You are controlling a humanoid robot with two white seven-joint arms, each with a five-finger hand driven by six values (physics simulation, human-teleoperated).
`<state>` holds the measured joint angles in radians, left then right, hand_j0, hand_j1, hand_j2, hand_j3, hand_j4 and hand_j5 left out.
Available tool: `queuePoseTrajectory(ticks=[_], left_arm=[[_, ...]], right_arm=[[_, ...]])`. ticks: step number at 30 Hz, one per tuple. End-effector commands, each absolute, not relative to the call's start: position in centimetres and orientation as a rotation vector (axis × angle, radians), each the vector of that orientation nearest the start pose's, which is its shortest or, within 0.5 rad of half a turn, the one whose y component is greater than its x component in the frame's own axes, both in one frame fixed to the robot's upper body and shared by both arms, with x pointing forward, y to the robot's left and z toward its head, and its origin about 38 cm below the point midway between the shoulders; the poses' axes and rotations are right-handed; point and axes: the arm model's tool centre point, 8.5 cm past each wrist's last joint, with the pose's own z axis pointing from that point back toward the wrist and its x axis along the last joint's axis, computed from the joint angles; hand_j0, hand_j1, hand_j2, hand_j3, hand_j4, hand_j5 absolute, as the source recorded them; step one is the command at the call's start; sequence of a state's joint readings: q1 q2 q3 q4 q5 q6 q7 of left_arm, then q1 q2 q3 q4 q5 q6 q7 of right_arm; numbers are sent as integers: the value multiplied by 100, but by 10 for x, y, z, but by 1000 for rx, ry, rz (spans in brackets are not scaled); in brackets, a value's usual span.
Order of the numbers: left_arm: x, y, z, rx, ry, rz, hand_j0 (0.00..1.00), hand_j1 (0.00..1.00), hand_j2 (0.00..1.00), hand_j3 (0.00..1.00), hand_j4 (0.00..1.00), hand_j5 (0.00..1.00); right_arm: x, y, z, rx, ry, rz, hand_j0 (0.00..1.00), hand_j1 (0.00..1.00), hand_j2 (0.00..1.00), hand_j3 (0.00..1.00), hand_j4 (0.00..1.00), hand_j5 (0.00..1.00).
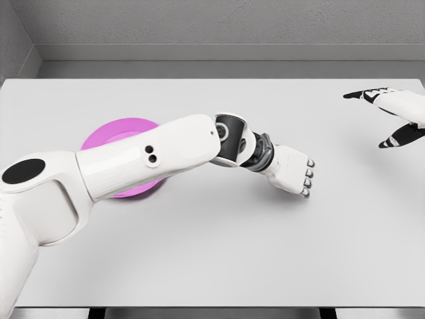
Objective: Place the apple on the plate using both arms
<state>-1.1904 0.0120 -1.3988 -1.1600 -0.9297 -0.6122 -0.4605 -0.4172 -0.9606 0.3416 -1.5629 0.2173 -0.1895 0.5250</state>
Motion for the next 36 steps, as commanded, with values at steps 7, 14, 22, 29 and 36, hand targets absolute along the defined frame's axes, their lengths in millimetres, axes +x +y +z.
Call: queuePoseTrajectory(ticks=[7, 14, 22, 29, 36], left_arm=[[412, -82, 179, -384, 992, 2567, 100, 100, 100, 100, 100, 100], [422, -76, 175, -398, 979, 2606, 95, 95, 95, 95, 95, 95], [422, -76, 176, -396, 978, 2606, 51, 51, 51, 51, 51, 51], [422, -77, 176, -397, 979, 2602, 34, 34, 34, 34, 34, 34], [430, -62, 189, -431, 981, 2598, 23, 23, 23, 23, 23, 23]], right_arm=[[418, -393, 243, -552, -1264, 1573, 100, 100, 100, 100, 100, 100], [418, -393, 243, -552, -1264, 1573, 100, 100, 100, 100, 100, 100], [418, -394, 245, -556, -1265, 1573, 100, 100, 100, 100, 100, 100], [419, -393, 244, -553, -1267, 1572, 100, 100, 100, 100, 100, 100], [417, -395, 242, -552, -1256, 1572, 100, 100, 100, 100, 100, 100]])
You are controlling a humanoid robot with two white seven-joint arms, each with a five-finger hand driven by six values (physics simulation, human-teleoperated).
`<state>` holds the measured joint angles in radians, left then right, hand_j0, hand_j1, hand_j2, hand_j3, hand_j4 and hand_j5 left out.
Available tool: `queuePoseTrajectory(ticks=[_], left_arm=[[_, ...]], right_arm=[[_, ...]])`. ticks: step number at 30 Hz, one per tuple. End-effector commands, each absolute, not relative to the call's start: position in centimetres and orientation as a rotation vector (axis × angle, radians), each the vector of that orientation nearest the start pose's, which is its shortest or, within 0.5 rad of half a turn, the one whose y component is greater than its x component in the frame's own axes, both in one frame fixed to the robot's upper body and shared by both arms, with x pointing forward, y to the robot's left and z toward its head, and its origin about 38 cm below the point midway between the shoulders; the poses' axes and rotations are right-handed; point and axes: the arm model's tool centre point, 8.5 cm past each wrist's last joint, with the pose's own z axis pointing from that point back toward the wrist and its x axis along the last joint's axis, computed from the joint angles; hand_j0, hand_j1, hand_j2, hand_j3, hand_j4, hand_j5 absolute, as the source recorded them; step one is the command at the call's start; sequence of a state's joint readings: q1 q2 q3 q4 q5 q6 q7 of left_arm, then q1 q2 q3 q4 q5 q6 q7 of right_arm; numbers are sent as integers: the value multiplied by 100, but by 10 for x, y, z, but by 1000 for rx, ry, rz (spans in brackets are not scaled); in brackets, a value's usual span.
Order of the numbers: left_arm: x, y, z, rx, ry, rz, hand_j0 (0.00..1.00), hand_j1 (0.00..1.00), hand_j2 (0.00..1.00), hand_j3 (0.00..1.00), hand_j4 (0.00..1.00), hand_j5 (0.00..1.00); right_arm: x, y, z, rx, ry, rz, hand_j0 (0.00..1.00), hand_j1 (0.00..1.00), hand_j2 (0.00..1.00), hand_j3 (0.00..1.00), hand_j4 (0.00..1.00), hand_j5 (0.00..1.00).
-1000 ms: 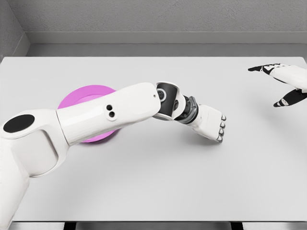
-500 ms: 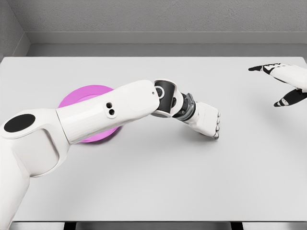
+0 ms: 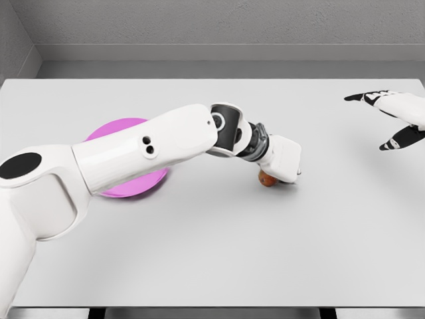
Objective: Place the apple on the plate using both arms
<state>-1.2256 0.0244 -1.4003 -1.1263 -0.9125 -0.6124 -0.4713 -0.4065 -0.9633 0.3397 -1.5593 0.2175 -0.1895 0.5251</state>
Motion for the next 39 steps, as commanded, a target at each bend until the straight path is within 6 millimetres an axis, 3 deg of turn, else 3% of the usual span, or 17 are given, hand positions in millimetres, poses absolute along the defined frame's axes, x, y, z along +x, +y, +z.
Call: queuePoseTrajectory(ticks=[1, 3, 7, 8, 9, 10, 11, 14, 17, 21, 26, 30, 33, 39], left_arm=[[430, -58, 193, -436, 987, 2591, 23, 23, 23, 23, 23, 23], [438, -38, 201, -459, 993, 2605, 23, 23, 23, 23, 23, 23], [442, -28, 206, -474, 995, 2612, 21, 21, 21, 21, 21, 21], [444, -25, 205, -478, 990, 2618, 26, 26, 26, 26, 26, 26], [444, -25, 205, -481, 983, 2621, 40, 40, 40, 40, 40, 40], [445, -24, 206, -482, 990, 2623, 75, 75, 75, 75, 75, 75], [444, -24, 207, -473, 1002, 2625, 100, 100, 100, 100, 100, 100], [441, -3, 215, -403, 1103, 2658, 100, 100, 100, 100, 100, 100], [435, 39, 222, -284, 1247, 2725, 100, 100, 100, 100, 100, 100], [431, 75, 220, -196, 1349, 2787, 100, 100, 100, 100, 100, 100], [410, 69, 210, -19, 1466, 2774, 100, 100, 100, 100, 100, 100], [400, 66, 190, 80, 1508, 2789, 100, 100, 100, 100, 100, 100], [401, 62, 187, 80, 1506, 2792, 100, 100, 100, 100, 100, 100], [398, 36, 176, 117, 1489, 2776, 100, 100, 100, 100, 100, 100]], right_arm=[[416, -396, 241, -551, -1255, 1572, 100, 100, 100, 100, 100, 100], [416, -396, 241, -551, -1255, 1572, 100, 100, 100, 100, 100, 100], [416, -395, 241, -549, -1257, 1573, 100, 100, 100, 100, 100, 100], [416, -395, 241, -551, -1256, 1573, 100, 100, 100, 100, 100, 100], [416, -396, 241, -551, -1255, 1572, 100, 100, 100, 100, 100, 100], [416, -395, 241, -551, -1256, 1573, 100, 100, 100, 100, 100, 100], [417, -395, 242, -552, -1259, 1573, 100, 100, 100, 100, 100, 100], [417, -394, 242, -551, -1261, 1572, 100, 100, 100, 100, 100, 100], [418, -394, 242, -551, -1264, 1569, 100, 100, 100, 100, 100, 100], [418, -394, 243, -552, -1264, 1568, 100, 100, 100, 100, 100, 100], [418, -395, 243, -553, -1263, 1569, 100, 100, 100, 100, 100, 100], [417, -396, 243, -555, -1257, 1571, 100, 100, 100, 100, 100, 100], [417, -396, 243, -555, -1257, 1571, 100, 100, 100, 100, 100, 100], [417, -396, 242, -553, -1256, 1571, 100, 100, 100, 100, 100, 100]])
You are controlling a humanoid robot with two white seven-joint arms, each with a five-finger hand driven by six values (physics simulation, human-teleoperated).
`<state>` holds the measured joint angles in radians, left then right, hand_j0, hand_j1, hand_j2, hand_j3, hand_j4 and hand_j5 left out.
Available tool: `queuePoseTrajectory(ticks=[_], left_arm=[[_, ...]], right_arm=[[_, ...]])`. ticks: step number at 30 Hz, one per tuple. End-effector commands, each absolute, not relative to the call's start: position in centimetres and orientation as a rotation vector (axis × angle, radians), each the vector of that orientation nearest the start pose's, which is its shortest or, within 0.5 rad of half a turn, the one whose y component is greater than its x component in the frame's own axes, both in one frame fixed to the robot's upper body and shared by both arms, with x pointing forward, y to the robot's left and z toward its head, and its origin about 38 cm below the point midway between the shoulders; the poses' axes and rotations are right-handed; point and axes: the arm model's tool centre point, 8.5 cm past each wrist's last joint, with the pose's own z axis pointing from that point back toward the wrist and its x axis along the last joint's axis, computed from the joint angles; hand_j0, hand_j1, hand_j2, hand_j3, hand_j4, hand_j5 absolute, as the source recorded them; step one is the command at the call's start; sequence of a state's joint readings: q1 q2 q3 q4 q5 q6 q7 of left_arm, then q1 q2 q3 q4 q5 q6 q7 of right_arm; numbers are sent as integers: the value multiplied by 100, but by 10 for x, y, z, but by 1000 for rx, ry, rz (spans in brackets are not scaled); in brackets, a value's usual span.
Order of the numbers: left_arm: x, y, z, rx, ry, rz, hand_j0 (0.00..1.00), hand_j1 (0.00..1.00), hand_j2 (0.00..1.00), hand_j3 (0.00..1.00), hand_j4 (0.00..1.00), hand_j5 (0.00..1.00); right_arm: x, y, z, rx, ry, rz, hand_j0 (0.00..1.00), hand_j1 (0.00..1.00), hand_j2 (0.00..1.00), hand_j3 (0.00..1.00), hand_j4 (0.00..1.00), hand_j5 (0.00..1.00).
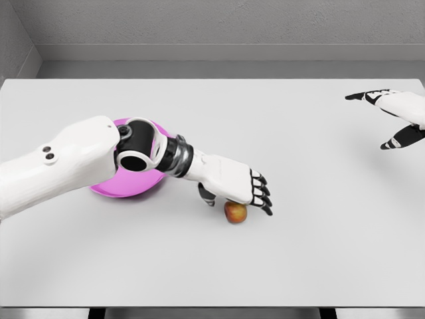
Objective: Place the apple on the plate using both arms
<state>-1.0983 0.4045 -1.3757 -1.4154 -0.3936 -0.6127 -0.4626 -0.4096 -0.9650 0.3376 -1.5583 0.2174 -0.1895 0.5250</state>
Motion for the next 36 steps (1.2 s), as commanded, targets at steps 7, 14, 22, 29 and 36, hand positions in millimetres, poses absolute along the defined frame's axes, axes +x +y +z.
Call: queuePoseTrajectory(ticks=[7, 14, 22, 29, 36], left_arm=[[395, 28, 160, 146, 1449, 2801, 100, 100, 100, 100, 100, 100], [389, 26, 151, 176, 1425, 2810, 100, 100, 100, 100, 100, 100], [391, 39, 149, 173, 1307, 2873, 52, 52, 52, 52, 52, 52], [397, 52, 152, 161, 1324, 2901, 23, 23, 23, 23, 23, 23], [404, 66, 155, 135, 1335, 2930, 10, 10, 10, 10, 10, 10]], right_arm=[[417, -396, 242, -553, -1256, 1571, 100, 100, 100, 100, 100, 100], [417, -396, 243, -555, -1258, 1571, 100, 100, 100, 100, 100, 100], [417, -396, 243, -555, -1258, 1571, 100, 100, 100, 100, 100, 100], [417, -395, 242, -553, -1257, 1572, 100, 100, 100, 100, 100, 100], [417, -395, 242, -552, -1258, 1571, 100, 100, 100, 100, 100, 100]])
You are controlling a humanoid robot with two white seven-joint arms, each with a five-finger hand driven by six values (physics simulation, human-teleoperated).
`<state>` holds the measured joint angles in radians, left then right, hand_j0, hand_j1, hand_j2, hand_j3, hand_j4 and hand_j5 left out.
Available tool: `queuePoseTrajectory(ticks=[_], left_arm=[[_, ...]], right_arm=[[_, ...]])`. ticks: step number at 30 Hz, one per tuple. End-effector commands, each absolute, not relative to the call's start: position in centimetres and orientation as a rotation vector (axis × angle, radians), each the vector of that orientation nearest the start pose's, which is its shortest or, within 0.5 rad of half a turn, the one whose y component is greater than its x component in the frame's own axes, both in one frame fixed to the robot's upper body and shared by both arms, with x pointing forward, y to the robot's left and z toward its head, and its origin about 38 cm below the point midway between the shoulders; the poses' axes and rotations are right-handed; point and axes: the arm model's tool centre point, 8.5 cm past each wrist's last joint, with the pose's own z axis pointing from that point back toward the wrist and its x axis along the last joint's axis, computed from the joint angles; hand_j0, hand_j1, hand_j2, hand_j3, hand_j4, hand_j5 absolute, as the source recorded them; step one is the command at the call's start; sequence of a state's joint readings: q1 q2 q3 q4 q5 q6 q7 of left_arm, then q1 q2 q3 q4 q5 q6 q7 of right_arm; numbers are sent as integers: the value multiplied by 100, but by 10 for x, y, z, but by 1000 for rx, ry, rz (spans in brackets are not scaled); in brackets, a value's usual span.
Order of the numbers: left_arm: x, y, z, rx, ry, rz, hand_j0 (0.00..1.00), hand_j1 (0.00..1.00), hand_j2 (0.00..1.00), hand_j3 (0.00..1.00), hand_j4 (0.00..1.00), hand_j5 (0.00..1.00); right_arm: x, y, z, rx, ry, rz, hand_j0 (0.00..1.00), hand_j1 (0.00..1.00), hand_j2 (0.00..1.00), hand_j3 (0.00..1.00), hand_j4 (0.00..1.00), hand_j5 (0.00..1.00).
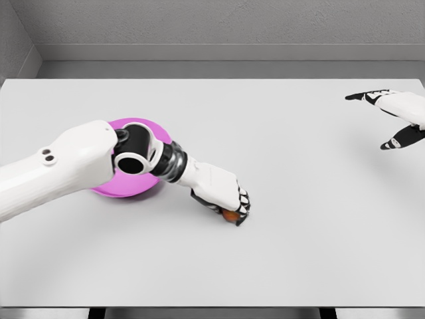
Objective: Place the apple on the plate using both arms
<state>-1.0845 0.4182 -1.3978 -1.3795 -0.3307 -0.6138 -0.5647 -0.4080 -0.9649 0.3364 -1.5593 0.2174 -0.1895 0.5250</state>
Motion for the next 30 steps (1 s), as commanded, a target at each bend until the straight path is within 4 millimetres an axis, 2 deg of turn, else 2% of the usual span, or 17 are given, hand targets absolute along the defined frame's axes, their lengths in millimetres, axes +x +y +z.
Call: queuePoseTrajectory(ticks=[1, 6, 8, 9, 11, 12, 15, 18, 21, 24, 25, 26, 27, 30], left_arm=[[404, 66, 155, 136, 1337, 2930, 9, 9, 9, 9, 9, 9], [414, 80, 167, 99, 1398, 2946, 0, 0, 0, 0, 0, 0], [415, 81, 168, 106, 1414, 2948, 0, 0, 0, 0, 0, 0], [418, 88, 169, 121, 1447, 2963, 0, 0, 0, 0, 0, 0], [428, 101, 180, 80, 1519, 2972, 1, 1, 1, 1, 1, 1], [430, 102, 185, 74, 1542, 2967, 2, 2, 2, 2, 2, 2], [459, 119, 199, -27, 1675, 3004, 2, 2, 2, 2, 2, 2], [483, 144, 203, -137, 1725, 3068, 4, 4, 4, 4, 4, 4], [494, 160, 202, -242, 1649, 3124, 4, 4, 4, 4, 4, 4], [497, 169, 196, -405, 1435, 3148, 5, 5, 5, 5, 5, 5], [497, 179, 197, -427, 1419, 3161, 5, 5, 5, 5, 5, 5], [496, 186, 200, -441, 1421, 3163, 5, 5, 5, 5, 5, 5], [495, 204, 211, -490, 1453, 3159, 5, 5, 5, 5, 5, 5], [484, 221, 223, -529, 1439, 3135, 6, 6, 6, 6, 6, 6]], right_arm=[[417, -396, 242, -554, -1256, 1570, 100, 100, 100, 100, 100, 100], [417, -396, 242, -554, -1256, 1570, 100, 100, 100, 100, 100, 100], [417, -396, 242, -552, -1255, 1571, 100, 100, 100, 100, 100, 100], [417, -396, 242, -552, -1255, 1571, 100, 100, 100, 100, 100, 100], [417, -396, 242, -552, -1255, 1571, 100, 100, 100, 100, 100, 100], [417, -396, 242, -552, -1255, 1571, 100, 100, 100, 100, 100, 100], [417, -396, 242, -552, -1255, 1571, 100, 100, 100, 100, 100, 100], [417, -396, 242, -552, -1255, 1571, 100, 100, 100, 100, 100, 100], [417, -395, 242, -552, -1256, 1572, 100, 100, 100, 100, 100, 100], [417, -395, 242, -552, -1256, 1572, 100, 100, 100, 100, 100, 100], [416, -396, 241, -551, -1255, 1572, 100, 100, 100, 100, 100, 100], [416, -396, 241, -551, -1255, 1572, 100, 100, 100, 100, 100, 100], [416, -396, 241, -551, -1255, 1572, 100, 100, 100, 100, 100, 100], [416, -396, 241, -551, -1255, 1572, 100, 100, 100, 100, 100, 100]])
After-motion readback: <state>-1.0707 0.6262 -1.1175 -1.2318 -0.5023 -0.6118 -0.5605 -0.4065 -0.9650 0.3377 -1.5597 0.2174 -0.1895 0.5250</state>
